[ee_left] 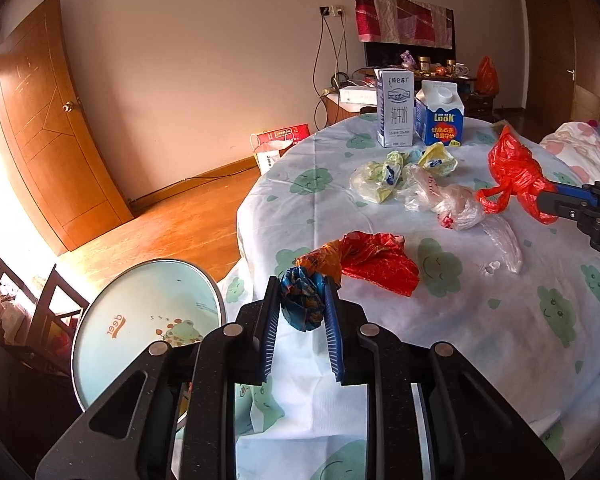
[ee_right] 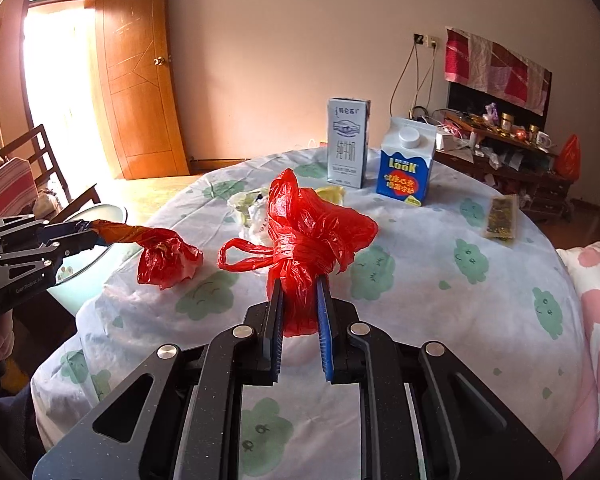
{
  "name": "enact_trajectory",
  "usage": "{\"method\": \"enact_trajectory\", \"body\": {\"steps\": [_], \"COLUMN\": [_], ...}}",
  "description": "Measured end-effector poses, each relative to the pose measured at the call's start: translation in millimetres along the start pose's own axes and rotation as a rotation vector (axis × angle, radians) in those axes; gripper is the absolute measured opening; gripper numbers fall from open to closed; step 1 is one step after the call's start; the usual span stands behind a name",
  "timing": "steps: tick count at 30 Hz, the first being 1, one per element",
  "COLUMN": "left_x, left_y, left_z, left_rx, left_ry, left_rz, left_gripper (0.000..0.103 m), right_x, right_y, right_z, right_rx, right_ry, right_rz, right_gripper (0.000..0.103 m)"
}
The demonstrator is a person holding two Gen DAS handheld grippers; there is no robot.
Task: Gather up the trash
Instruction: 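Carry the orange-blue wrapper over the bin with the left tool, then hold the wrapper over the bin with the left tool while the right tool brings the red bag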
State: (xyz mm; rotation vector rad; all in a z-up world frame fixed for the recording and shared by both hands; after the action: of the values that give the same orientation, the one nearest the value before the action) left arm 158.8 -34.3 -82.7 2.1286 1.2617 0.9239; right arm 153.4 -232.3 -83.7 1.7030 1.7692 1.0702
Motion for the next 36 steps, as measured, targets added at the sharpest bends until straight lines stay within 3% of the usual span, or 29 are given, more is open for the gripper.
{"method": "enact_trajectory", "body": {"steps": [36], "left_x": [114], "left_y": [-77], "left_z": [-26], "left_rx": [0.069], "left_ry": [0.168], "left_rz": [-0.17], "left_gripper": [0.021], "right_x": [131], "right_y": [11], "right_z": [49], "right_rx": [0.048], "right_ry": [0.157], "right_rz": [-0.183], "right_gripper": [0.016]}}
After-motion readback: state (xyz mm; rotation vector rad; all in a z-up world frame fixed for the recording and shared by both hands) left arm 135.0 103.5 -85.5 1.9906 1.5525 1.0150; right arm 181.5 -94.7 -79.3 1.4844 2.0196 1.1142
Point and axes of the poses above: each gripper's, at about its wrist camera, not at the fingertips, and z roughly the way its jaws point, x to its left, y to its top, the point moved 1 cm from there along z, roughly the way its jaws point, and after that the axes turned 11 degrees about z, right-handed, at the moved point
